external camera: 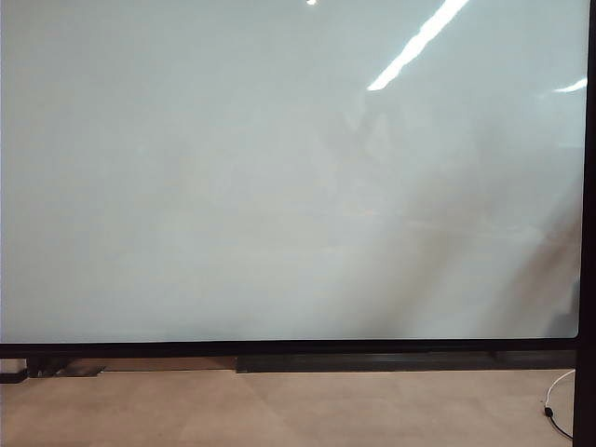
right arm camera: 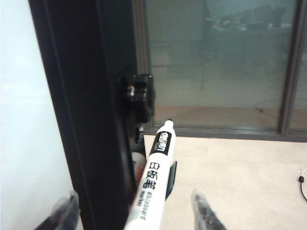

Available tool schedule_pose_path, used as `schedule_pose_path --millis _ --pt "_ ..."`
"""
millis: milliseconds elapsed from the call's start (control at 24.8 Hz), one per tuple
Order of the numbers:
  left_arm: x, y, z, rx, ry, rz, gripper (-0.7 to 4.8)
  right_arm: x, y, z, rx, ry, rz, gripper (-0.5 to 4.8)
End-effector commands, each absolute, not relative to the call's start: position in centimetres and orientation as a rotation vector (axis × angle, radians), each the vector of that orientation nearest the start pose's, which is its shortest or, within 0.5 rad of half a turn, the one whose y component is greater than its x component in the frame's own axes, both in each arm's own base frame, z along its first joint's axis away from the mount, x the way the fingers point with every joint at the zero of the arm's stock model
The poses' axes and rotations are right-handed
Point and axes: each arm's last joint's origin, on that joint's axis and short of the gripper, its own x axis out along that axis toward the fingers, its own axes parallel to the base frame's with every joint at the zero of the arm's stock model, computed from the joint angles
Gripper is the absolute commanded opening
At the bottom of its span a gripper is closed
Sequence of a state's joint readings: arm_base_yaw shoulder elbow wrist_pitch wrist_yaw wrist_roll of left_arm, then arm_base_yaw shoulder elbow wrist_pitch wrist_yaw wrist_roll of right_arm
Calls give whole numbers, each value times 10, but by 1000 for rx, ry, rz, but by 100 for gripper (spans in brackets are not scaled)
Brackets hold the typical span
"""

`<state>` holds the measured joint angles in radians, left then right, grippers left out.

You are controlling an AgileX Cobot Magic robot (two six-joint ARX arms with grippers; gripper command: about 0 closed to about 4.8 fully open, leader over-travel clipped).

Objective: Pick up the pen on the shelf to the right of the whiteboard and draw a triangle.

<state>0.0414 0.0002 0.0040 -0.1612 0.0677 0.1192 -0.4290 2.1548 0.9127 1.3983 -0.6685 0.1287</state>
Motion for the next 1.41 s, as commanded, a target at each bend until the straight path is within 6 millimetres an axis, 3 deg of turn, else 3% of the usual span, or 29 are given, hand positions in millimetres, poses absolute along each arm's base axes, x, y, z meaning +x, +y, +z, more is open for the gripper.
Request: schedule_pose_path --millis 40,202,323,1411 --pt "96 2 150 111 155 -39 -5 363 -146 128 34 -136 243 305" --pt "96 2 150 111 155 -39 -5 363 -146 128 34 -136 243 293" --pt "96 2 150 111 155 -39 -5 363 -146 128 34 -136 243 224" --pt "96 2 150 111 155 -39 -5 363 -147 128 38 -133 228 195"
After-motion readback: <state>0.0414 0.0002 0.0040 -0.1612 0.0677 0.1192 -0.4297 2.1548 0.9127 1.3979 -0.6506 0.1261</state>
